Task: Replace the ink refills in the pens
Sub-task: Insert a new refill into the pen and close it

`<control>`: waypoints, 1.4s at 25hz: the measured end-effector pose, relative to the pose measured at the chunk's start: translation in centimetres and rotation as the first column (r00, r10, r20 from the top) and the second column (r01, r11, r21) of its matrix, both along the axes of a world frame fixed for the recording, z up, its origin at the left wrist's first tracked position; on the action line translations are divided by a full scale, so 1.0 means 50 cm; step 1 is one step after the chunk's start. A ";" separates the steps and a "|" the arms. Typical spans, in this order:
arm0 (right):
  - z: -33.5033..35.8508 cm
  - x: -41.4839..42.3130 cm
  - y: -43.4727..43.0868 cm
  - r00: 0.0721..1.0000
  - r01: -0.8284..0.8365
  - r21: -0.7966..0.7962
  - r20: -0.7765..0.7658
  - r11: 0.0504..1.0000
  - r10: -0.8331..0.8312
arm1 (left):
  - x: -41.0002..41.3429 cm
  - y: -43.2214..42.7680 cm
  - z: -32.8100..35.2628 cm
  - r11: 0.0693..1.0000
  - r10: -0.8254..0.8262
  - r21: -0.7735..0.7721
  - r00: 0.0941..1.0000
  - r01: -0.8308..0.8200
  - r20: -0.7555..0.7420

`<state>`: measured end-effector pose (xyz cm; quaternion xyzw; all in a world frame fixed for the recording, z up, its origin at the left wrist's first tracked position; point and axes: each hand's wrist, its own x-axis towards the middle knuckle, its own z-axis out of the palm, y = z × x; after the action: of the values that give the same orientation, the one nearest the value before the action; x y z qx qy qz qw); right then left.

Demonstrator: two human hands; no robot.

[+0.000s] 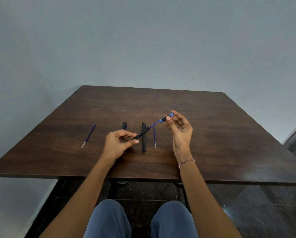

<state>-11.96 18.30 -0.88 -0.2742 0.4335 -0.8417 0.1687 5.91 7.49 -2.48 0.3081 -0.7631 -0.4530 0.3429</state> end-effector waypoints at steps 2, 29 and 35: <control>0.002 -0.004 0.004 0.998 0.023 -0.048 0.062 0.999 -0.020 | -0.001 0.000 -0.001 1.000 0.008 0.003 1.000 -0.008 0.004; -0.021 0.003 -0.014 0.957 -0.046 0.203 -0.271 0.978 0.101 | 0.000 0.004 0.004 1.000 -0.002 -0.032 1.000 0.002 -0.003; -0.021 0.007 -0.014 0.943 -0.090 0.228 -0.293 0.970 0.156 | 0.000 0.003 0.001 0.999 -0.008 -0.049 1.000 0.008 -0.004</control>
<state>-11.63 17.63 -1.95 -0.4095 0.5234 -0.7253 0.1794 5.91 7.64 -2.41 0.2955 -0.7744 -0.4363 0.3502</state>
